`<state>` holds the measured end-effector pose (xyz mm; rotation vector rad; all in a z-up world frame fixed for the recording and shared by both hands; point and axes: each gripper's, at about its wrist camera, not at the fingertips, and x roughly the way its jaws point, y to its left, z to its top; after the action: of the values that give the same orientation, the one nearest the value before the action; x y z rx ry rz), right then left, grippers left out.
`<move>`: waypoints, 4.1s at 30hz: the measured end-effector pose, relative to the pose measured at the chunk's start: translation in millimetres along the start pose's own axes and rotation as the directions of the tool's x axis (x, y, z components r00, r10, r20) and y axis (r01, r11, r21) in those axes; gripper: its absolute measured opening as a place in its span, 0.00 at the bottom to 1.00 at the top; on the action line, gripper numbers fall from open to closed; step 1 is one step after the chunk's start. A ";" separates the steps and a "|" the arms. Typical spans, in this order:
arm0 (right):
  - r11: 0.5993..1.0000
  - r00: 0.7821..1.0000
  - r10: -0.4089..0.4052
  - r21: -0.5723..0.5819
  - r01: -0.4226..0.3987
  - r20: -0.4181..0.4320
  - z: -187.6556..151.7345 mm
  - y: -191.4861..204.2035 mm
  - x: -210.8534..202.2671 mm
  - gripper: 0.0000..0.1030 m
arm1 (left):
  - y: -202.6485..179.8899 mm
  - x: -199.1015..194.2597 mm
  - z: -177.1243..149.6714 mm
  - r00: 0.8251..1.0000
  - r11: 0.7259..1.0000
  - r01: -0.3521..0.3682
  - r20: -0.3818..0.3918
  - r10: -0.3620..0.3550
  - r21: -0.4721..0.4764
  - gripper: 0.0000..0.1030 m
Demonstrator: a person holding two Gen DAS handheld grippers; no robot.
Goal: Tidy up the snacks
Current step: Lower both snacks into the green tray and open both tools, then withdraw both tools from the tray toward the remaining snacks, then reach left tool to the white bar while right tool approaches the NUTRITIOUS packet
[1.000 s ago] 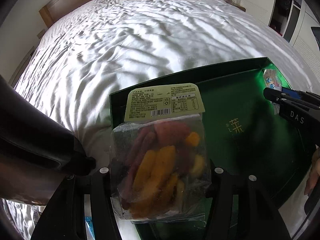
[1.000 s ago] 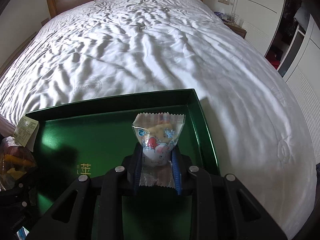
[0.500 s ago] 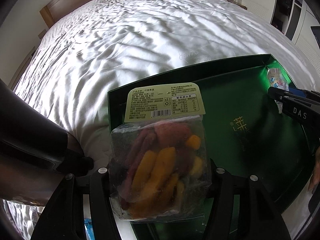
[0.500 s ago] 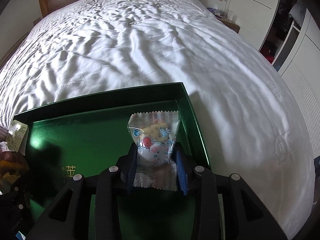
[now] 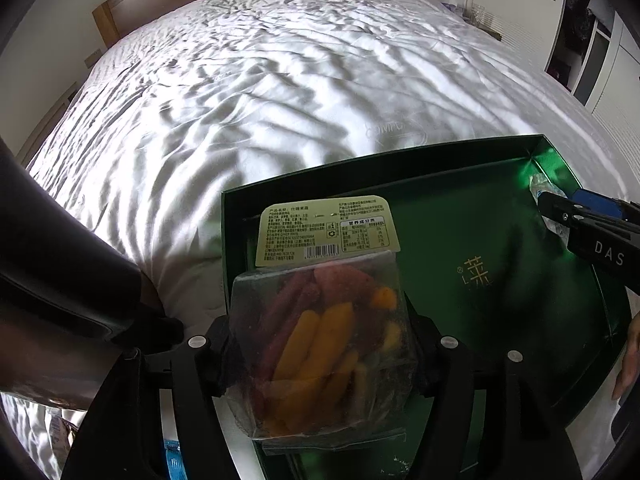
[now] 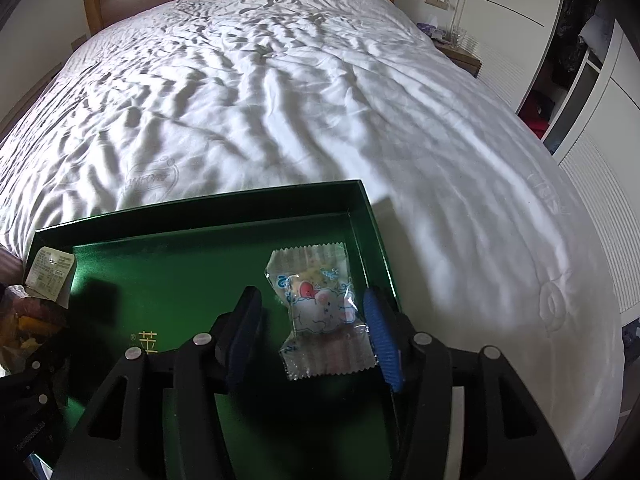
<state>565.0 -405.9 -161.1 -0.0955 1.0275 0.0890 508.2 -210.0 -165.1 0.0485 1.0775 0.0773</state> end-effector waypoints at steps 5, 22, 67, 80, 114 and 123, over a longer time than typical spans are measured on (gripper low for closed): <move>1.000 0.999 0.013 0.012 -0.014 0.038 0.1 -0.8 -17.2 0.40 | 2.3 -14.5 2.3 0.998 1.000 -0.001 0.056 0.002 -0.022 0.63; 0.995 0.970 0.034 0.085 -0.056 0.241 -72.0 -18.4 -170.0 0.43 | 28.4 -131.6 -65.2 0.978 0.995 0.099 0.188 -0.092 -0.031 0.67; 0.972 0.964 0.235 -0.006 -0.236 0.124 -194.3 178.4 -289.6 0.54 | 299.2 -159.0 -225.4 0.998 0.962 -0.065 0.005 0.069 -0.265 0.67; 0.954 0.954 0.298 -0.036 -0.297 0.030 -199.1 201.7 -238.4 0.54 | 291.1 -98.1 -224.7 0.995 0.958 -0.052 -0.101 0.025 -0.283 0.67; 0.904 0.884 0.426 0.053 -0.424 -0.191 -162.3 332.2 -139.8 0.79 | 308.6 -51.3 -214.5 0.983 0.970 -0.025 -0.180 -0.019 -0.240 0.59; 0.931 0.888 0.366 0.090 -0.355 -0.278 -148.2 368.2 -104.8 1.00 | 317.0 -49.4 -214.8 0.983 0.972 0.004 -0.179 -0.048 -0.237 0.59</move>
<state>341.5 -61.6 -161.1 0.1221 1.3339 0.4062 283.1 101.9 -198.8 -0.1903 1.2467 0.1887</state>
